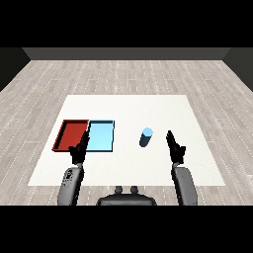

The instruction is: Pick the blue can and put it in the blue box

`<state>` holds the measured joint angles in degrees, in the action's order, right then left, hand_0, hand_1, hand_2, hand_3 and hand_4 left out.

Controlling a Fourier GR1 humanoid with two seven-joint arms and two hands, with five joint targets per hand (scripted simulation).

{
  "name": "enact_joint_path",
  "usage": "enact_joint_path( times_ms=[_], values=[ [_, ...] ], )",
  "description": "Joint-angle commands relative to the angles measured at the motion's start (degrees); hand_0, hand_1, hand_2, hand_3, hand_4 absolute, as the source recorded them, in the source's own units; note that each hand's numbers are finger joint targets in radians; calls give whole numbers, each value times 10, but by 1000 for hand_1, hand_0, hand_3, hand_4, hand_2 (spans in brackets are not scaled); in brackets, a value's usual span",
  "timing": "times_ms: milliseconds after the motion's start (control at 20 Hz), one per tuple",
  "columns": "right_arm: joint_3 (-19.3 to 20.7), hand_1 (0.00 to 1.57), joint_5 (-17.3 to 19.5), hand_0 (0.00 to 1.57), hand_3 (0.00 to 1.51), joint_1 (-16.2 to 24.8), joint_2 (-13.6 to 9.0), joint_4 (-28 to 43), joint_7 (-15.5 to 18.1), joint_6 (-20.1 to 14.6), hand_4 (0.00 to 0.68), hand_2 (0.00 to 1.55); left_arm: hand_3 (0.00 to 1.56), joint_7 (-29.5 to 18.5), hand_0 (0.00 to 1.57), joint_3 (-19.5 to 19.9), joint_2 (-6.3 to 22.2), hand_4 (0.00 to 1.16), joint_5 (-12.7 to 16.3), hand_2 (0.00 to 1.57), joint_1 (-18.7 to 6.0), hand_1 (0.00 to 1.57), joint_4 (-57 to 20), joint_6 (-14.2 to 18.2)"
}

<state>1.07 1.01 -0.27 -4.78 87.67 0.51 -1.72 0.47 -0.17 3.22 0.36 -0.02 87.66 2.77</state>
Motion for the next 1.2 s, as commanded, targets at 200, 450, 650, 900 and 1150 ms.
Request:
enact_joint_path(
  times_ms=[200,450,650,900,1150],
  values=[
    [59,0,-30,0,0,-100,-49,-81,9,48,0,0,0,-7,0,-7,17,0,-11,0,1,0,8,-31],
    [78,0,-132,0,0,-104,-26,-47,127,132,0,0,0,-186,0,18,-26,0,50,0,-18,0,67,-41],
    [98,0,-148,0,0,-134,-49,-105,154,169,0,0,0,-257,0,33,-10,0,63,0,5,0,21,-82],
    [105,0,-156,0,0,-120,-52,-112,171,181,0,0,0,-284,0,-1,-31,0,47,0,9,0,10,-52],
    [97,0,-126,0,0,-143,-39,-191,231,170,0,0,0,-276,0,60,1,0,92,0,-33,0,-39,-101]
  ],
)
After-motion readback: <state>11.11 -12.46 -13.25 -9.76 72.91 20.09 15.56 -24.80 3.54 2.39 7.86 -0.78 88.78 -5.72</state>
